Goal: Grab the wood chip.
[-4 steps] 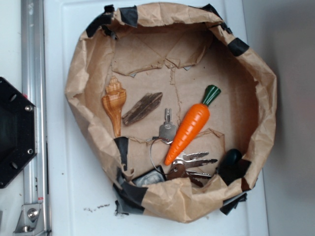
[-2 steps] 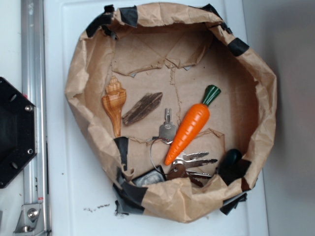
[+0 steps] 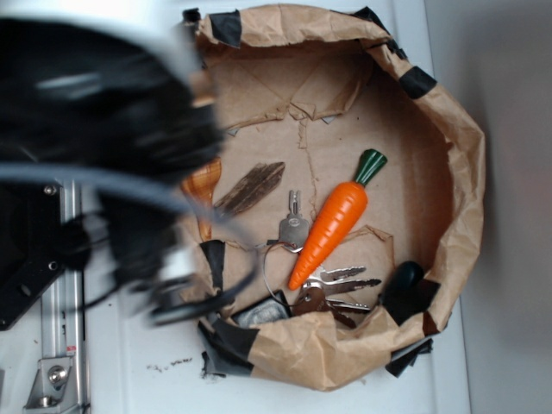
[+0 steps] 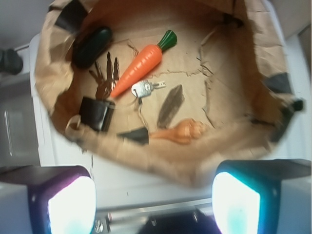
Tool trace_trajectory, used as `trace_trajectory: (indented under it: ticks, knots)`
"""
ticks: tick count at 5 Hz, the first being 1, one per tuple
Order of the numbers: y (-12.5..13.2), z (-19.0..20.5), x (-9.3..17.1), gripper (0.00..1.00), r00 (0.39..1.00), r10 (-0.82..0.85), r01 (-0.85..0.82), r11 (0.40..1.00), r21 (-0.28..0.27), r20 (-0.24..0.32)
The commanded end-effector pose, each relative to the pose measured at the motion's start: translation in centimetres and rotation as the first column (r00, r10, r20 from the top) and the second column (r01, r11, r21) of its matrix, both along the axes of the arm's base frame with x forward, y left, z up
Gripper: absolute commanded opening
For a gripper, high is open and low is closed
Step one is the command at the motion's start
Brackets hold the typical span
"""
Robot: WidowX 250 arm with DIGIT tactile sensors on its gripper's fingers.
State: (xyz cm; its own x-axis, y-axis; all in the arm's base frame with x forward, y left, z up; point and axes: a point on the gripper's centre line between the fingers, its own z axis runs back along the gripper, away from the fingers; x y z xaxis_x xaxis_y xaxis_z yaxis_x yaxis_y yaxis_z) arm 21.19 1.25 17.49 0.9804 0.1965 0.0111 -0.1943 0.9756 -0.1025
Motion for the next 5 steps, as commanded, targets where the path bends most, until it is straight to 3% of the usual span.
trace_trajectory:
  ticks: [1, 3, 4, 5]
  knots:
    - [3.4, -6.0, 5.4, 1.00, 0.979, 0.203, -0.203, 0.979, -0.031, 0.000]
    - [2.5, -9.6, 2.2, 1.00, 0.984, 0.169, -0.170, 0.985, 0.018, 0.056]
    - [2.8, -10.9, 1.5, 1.00, 0.965, 0.253, -0.254, 0.967, 0.001, 0.069]
    - [2.8, -12.7, 2.6, 1.00, 0.969, 0.231, -0.235, 0.971, 0.044, 0.085]
